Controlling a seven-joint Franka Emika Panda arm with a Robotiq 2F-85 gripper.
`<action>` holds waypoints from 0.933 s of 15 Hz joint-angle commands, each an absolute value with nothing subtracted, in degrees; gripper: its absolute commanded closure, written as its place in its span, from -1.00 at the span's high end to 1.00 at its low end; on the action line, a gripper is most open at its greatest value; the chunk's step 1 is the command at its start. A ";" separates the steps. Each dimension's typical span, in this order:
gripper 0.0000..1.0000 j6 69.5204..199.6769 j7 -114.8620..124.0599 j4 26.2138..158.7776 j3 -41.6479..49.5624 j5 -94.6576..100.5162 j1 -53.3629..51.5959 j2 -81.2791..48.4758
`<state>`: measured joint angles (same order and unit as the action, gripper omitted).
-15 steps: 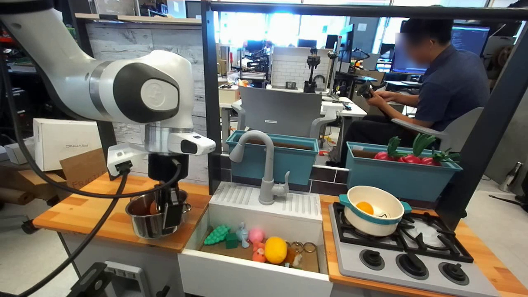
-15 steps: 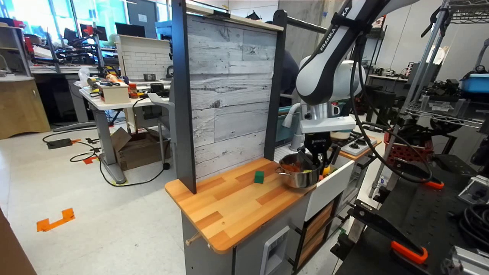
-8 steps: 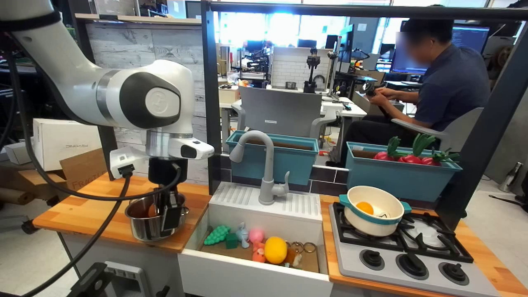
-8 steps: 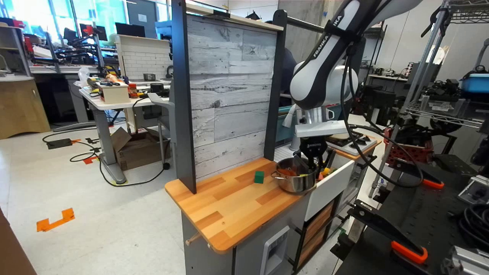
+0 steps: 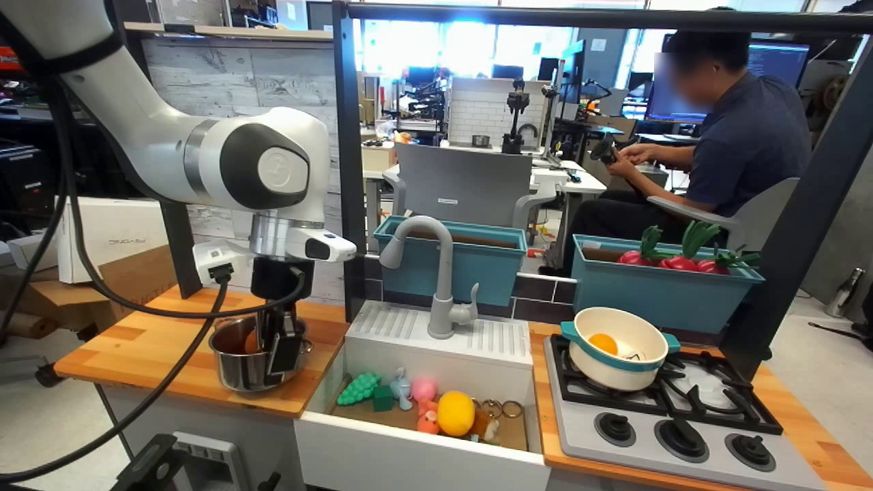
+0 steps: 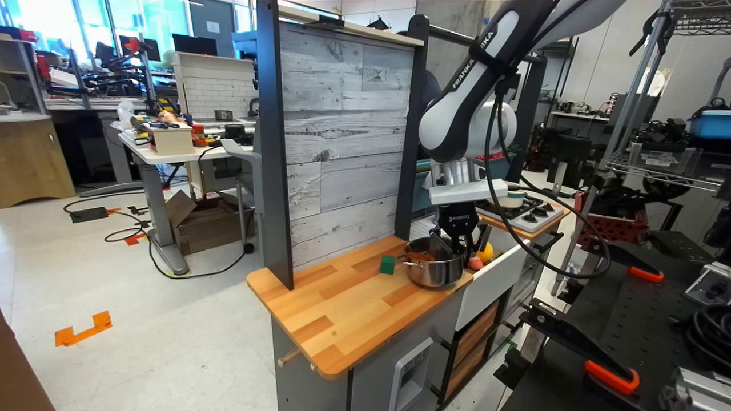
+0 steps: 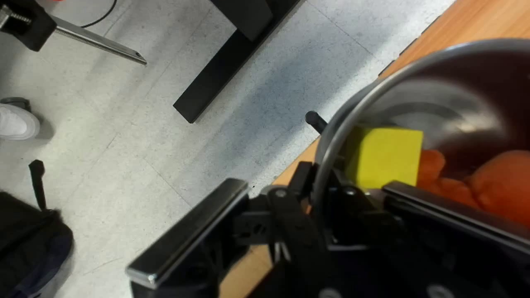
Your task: Move the pot
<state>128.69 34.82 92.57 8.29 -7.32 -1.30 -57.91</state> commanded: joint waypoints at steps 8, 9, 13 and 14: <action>0.53 123.20 35.47 86.47 8.13 -8.66 -0.39 -62.62; 0.66 123.07 35.48 86.38 8.11 -8.74 -0.32 -62.55; 0.77 124.87 35.26 88.19 8.64 -7.76 -1.08 -61.72; 0.91 124.87 35.31 88.16 8.64 -7.75 -1.07 -61.72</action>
